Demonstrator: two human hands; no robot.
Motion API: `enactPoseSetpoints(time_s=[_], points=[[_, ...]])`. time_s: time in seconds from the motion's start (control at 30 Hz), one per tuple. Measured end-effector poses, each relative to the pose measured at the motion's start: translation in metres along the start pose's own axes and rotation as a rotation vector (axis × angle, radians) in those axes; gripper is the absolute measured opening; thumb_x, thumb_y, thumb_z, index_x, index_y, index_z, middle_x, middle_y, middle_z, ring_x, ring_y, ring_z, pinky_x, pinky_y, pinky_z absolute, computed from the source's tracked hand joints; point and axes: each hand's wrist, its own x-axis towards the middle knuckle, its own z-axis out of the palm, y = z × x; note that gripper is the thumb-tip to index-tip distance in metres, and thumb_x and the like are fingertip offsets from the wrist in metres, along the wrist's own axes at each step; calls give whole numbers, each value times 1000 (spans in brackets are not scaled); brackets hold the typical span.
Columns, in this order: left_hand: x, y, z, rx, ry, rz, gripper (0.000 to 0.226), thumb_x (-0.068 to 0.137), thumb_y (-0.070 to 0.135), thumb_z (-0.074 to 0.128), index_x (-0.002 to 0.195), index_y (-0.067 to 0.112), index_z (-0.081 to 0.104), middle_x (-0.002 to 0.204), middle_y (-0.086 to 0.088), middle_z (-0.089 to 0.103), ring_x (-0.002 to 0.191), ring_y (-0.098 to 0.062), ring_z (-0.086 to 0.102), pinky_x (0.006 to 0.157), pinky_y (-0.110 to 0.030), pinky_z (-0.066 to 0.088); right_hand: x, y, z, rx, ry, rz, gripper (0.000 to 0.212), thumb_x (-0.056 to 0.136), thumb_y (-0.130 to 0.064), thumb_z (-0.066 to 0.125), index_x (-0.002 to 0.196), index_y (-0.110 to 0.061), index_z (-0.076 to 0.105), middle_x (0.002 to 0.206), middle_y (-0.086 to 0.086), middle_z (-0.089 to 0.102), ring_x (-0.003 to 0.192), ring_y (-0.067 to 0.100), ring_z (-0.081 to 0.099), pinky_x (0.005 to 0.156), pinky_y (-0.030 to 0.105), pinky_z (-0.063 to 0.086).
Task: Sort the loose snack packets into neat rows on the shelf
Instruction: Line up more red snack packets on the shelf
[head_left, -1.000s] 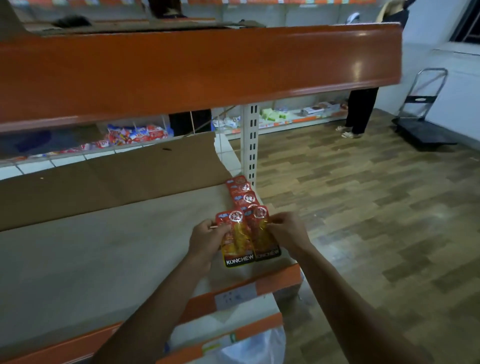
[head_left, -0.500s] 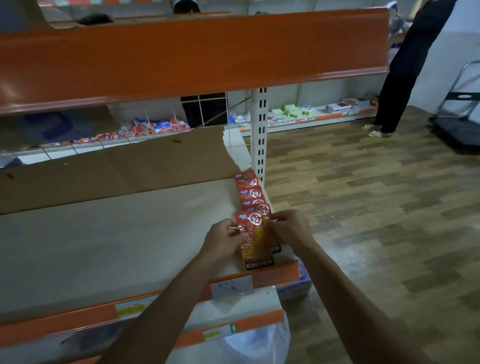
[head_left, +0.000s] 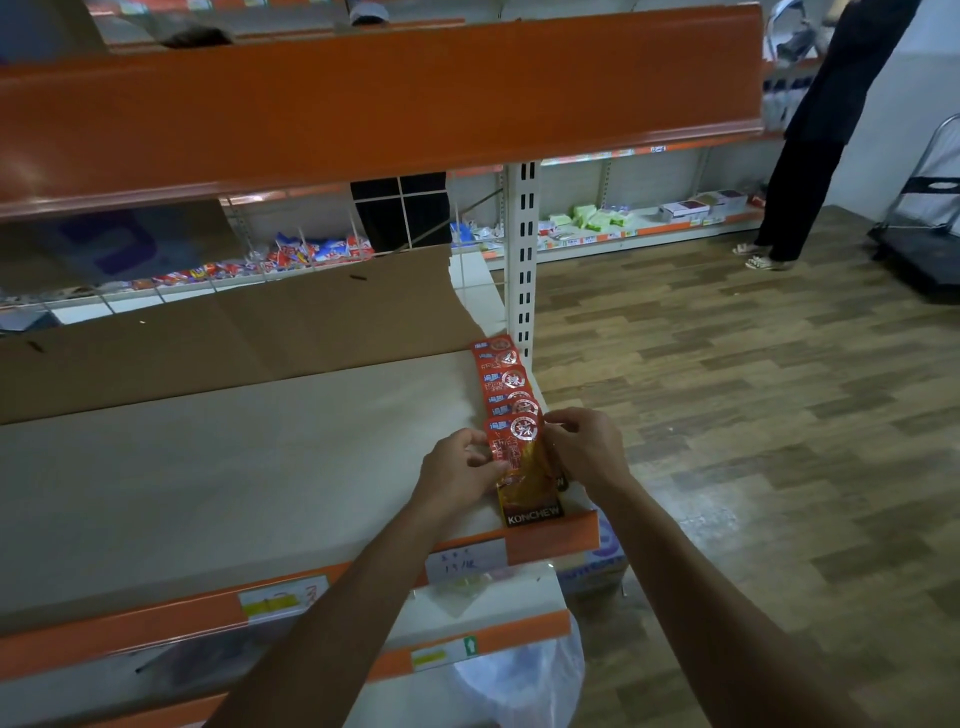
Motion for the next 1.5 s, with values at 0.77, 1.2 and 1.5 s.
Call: enactPoseSetpoints(time_s=[0.77, 1.2, 1.5], points=[[4, 18, 9, 66, 123, 25, 43, 92, 30, 61, 131, 13, 55, 127, -4, 62, 111, -16, 59, 92, -30, 49, -4, -4, 0, -8, 10, -7, 24, 94, -21, 52, 106, -13, 72, 94, 2, 71, 84, 15, 65, 74, 34, 57], [7, 21, 10, -8, 133, 11, 42, 91, 28, 62, 130, 15, 55, 127, -3, 61, 112, -16, 59, 94, -34, 51, 7, -3, 5, 55, 27, 11, 27, 92, -25, 58, 114, -13, 68, 107, 5, 71, 94, 18, 67, 83, 41, 57], [-1, 13, 10, 205, 98, -11, 49, 86, 33, 68, 128, 13, 54, 119, -4, 66, 106, -18, 63, 89, -33, 50, 4, 0, 2, -7, 29, 6, 26, 91, -23, 60, 112, -10, 68, 106, 6, 70, 95, 19, 65, 85, 42, 56]])
